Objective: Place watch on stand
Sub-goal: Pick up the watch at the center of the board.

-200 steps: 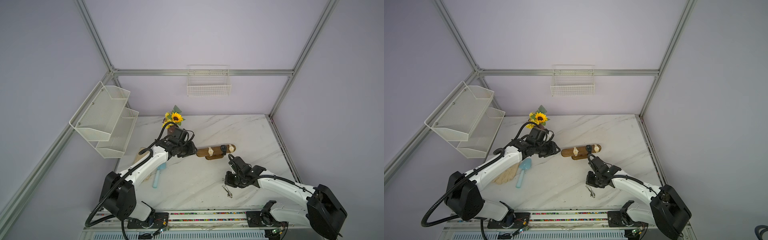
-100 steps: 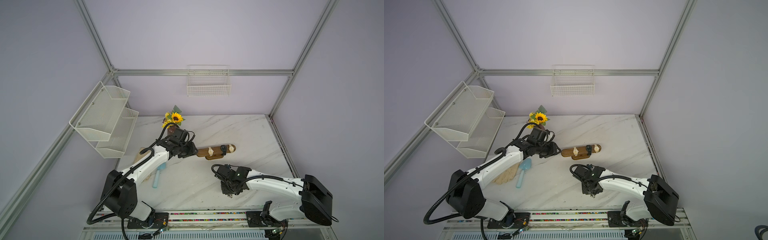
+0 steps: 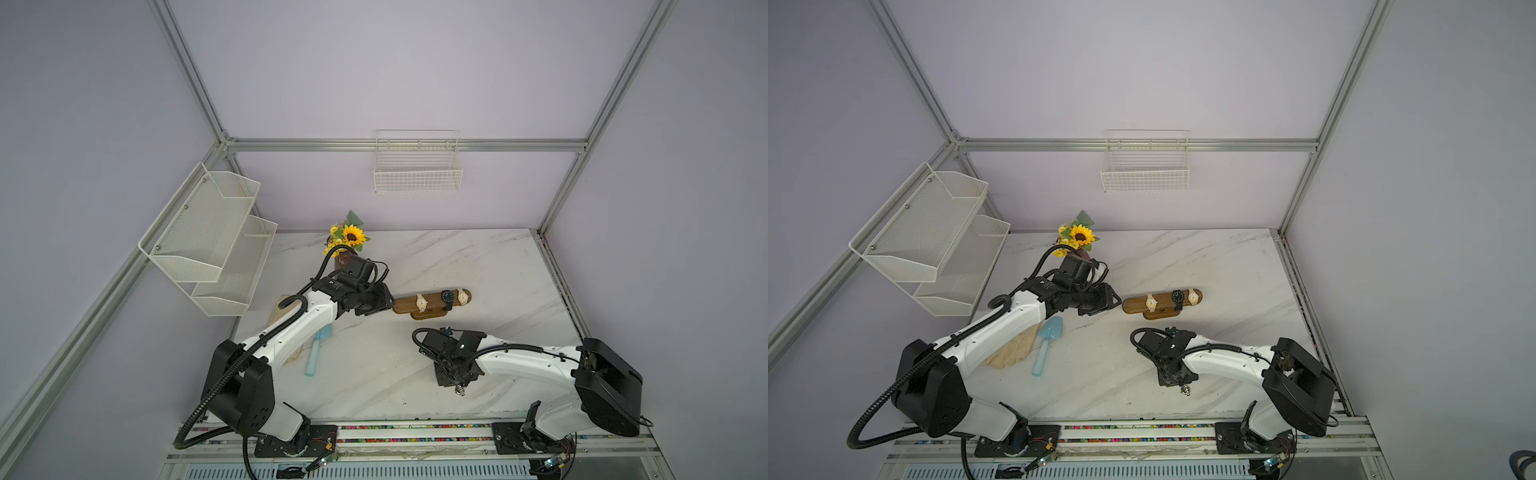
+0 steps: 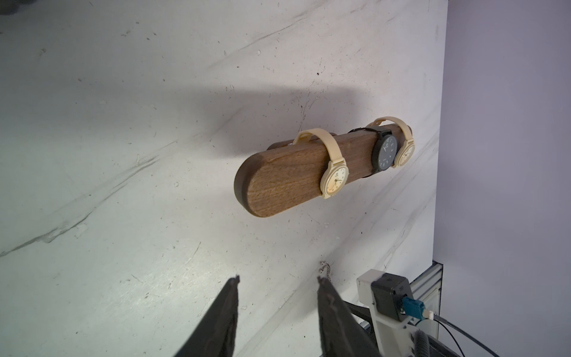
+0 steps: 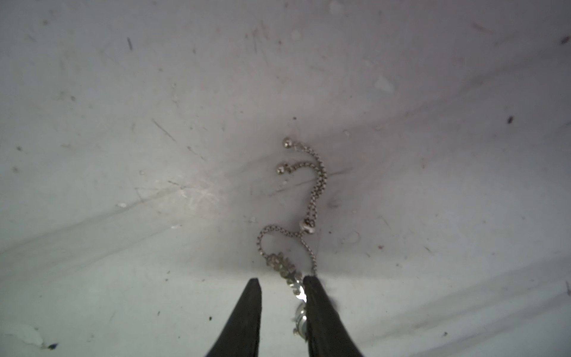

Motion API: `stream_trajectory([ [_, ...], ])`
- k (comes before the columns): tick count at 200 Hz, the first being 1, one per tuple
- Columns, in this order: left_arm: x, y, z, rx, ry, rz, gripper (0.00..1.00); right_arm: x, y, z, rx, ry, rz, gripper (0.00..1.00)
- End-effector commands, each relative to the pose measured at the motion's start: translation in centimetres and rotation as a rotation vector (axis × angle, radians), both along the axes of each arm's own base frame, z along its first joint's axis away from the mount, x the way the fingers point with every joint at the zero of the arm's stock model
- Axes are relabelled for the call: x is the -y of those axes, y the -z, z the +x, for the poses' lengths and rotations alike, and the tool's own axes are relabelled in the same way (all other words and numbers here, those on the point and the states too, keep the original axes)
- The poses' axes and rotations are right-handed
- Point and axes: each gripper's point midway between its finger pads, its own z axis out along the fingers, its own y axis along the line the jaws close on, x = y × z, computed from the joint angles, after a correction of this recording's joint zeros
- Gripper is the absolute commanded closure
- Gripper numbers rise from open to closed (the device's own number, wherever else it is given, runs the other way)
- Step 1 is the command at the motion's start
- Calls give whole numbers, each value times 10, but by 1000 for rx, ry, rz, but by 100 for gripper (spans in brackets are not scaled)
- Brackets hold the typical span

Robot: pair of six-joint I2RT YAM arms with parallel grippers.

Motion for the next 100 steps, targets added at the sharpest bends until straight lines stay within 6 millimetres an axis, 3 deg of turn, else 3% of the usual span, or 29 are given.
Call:
stream_trajectory([
  [1,2,-7,4,30,19,-13,58,-13,-3,8,35,-30,12,71],
  [58,2,-5,6,17,21,-20,58,0,11,1,7,-2,-38,71],
  [100,5,-3,6,4,27,-28,58,-1,21,1,0,-26,-46,75],
])
